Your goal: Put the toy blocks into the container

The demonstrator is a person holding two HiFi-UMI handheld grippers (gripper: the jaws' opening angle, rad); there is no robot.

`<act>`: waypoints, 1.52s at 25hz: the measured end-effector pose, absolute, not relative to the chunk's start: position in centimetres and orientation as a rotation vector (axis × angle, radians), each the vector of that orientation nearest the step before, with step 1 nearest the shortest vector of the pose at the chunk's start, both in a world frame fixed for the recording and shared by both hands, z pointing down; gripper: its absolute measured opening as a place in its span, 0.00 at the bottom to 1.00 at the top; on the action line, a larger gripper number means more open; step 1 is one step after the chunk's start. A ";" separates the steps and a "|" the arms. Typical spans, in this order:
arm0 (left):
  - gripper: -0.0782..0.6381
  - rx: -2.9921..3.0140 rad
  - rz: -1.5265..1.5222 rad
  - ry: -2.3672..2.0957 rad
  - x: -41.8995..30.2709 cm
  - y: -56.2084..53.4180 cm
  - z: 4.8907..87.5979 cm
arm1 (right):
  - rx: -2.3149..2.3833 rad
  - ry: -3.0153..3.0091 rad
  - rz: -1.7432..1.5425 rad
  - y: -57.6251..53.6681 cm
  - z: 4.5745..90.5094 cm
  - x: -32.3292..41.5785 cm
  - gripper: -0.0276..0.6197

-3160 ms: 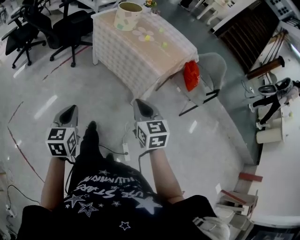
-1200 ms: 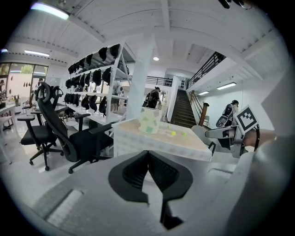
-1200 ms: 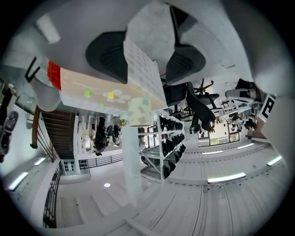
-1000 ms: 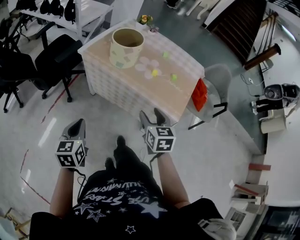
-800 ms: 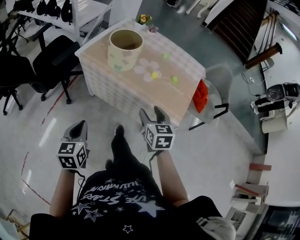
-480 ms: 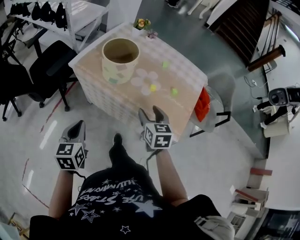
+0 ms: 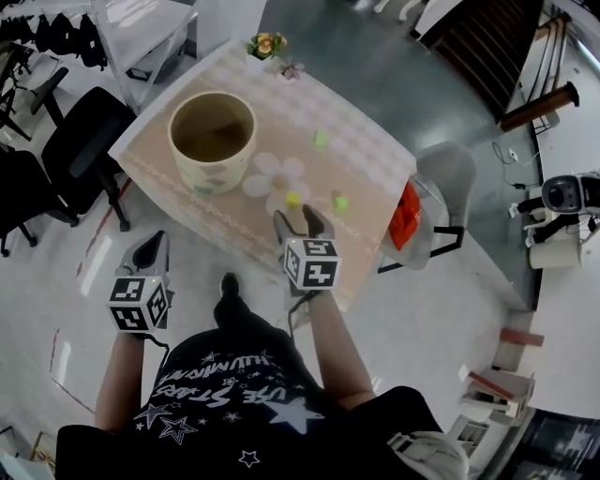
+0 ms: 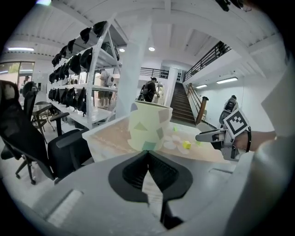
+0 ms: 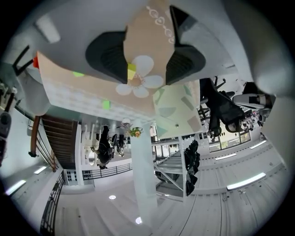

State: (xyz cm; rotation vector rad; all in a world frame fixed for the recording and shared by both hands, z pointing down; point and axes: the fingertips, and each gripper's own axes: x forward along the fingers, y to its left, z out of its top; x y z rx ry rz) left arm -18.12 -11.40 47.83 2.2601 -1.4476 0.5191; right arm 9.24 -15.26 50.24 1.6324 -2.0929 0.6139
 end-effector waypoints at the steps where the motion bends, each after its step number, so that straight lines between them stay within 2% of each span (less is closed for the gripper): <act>1: 0.12 2.258 0.527 -1.440 -17.8 -11.9 48.1 | 1.630 -2.083 0.623 -15.7 50.7 9.5 0.45; 19: 0.12 2.202 0.594 -1.490 -17.3 -19.4 49.4 | 1.488 -1.913 0.753 -20.6 58.1 11.3 0.45; 20: 0.12 2.200 0.598 -1.492 -17.5 -19.6 49.4 | 1.496 -1.889 0.753 -20.6 58.3 11.4 0.44; 22: 0.12 2.201 0.605 -1.492 -18.0 -19.9 49.4 | 1.522 -1.845 0.747 -20.7 58.4 11.8 0.33; 26: 0.12 2.218 0.618 -1.458 -19.0 -21.1 49.5 | 1.530 -1.824 0.787 -20.6 58.4 11.5 0.31; 38: 0.12 2.371 0.599 -1.299 -21.2 -28.5 47.7 | 1.796 -1.811 0.741 -23.7 50.2 10.5 0.31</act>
